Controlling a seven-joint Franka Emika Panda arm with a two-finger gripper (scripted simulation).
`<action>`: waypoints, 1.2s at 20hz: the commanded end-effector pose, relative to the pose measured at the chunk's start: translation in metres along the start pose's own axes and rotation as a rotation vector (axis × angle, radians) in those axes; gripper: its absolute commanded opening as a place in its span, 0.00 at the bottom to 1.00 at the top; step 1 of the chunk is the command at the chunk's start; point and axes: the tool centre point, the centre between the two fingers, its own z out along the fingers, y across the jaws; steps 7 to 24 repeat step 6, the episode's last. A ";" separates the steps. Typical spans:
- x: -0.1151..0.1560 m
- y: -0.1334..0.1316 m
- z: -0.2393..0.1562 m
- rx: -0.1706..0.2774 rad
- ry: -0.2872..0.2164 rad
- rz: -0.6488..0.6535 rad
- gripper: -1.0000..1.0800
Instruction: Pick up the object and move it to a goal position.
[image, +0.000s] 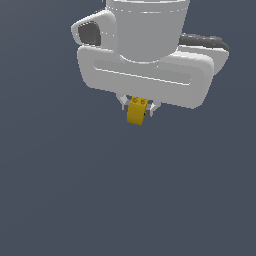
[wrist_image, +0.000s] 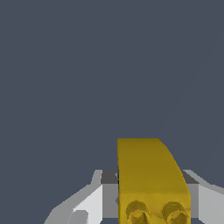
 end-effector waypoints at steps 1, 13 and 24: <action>0.000 -0.001 -0.003 0.000 0.000 0.000 0.00; 0.001 -0.001 -0.005 0.000 0.000 0.000 0.00; 0.001 -0.001 -0.005 0.000 0.000 0.000 0.00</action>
